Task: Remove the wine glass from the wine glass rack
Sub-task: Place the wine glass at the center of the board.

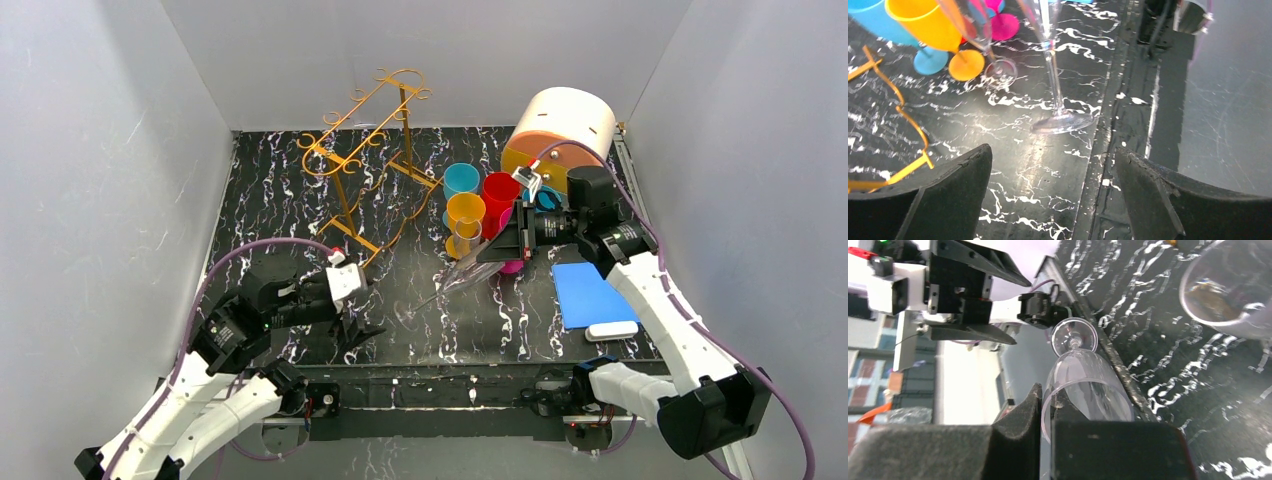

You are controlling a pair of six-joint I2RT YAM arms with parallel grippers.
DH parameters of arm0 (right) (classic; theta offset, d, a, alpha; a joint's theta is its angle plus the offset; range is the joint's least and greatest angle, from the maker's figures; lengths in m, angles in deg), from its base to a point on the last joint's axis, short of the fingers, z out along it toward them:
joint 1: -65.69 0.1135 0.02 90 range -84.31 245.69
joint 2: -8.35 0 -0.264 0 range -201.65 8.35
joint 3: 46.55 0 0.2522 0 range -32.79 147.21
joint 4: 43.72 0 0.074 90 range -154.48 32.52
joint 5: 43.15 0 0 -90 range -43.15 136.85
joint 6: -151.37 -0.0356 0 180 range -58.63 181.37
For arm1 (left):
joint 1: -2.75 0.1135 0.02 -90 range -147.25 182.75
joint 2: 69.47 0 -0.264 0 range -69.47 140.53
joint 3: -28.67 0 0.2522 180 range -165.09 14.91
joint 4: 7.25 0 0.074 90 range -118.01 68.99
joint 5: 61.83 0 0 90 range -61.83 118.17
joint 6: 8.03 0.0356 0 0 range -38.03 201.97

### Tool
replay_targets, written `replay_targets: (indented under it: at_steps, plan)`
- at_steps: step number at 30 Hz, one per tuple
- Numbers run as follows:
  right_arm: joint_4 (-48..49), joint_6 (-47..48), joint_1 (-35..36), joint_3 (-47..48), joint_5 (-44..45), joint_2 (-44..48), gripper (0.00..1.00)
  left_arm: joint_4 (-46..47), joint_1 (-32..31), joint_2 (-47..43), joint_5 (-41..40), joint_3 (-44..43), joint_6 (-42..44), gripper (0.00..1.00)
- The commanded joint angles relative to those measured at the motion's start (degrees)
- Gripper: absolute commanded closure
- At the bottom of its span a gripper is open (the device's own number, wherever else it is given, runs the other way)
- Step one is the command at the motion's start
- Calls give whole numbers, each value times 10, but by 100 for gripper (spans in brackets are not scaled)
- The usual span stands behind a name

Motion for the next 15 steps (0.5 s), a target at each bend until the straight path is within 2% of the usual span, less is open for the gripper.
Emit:
replay_targets:
  at_steps: [1, 3, 6, 9, 12, 15]
  plan:
    - [-105, 68, 2, 47, 106, 24, 99, 60, 3, -13, -119, 30, -98, 7]
    - [-143, 83, 2, 50, 152, 31, 99, 95, 3, -18, -196, 47, -148, 4]
    - [-182, 93, 2, 51, 183, 44, 99, 107, 3, -22, -268, 60, -196, 2]
    - [-234, 106, 2, 72, 218, 44, 99, 106, 3, -25, -353, 65, -243, 2]
    - [-273, 103, 2, 86, 308, 45, 99, 89, 3, -25, -455, 65, -285, 2]
    - [-266, 97, 2, 78, 343, 62, 99, 63, 3, -23, -538, 62, -320, 2]
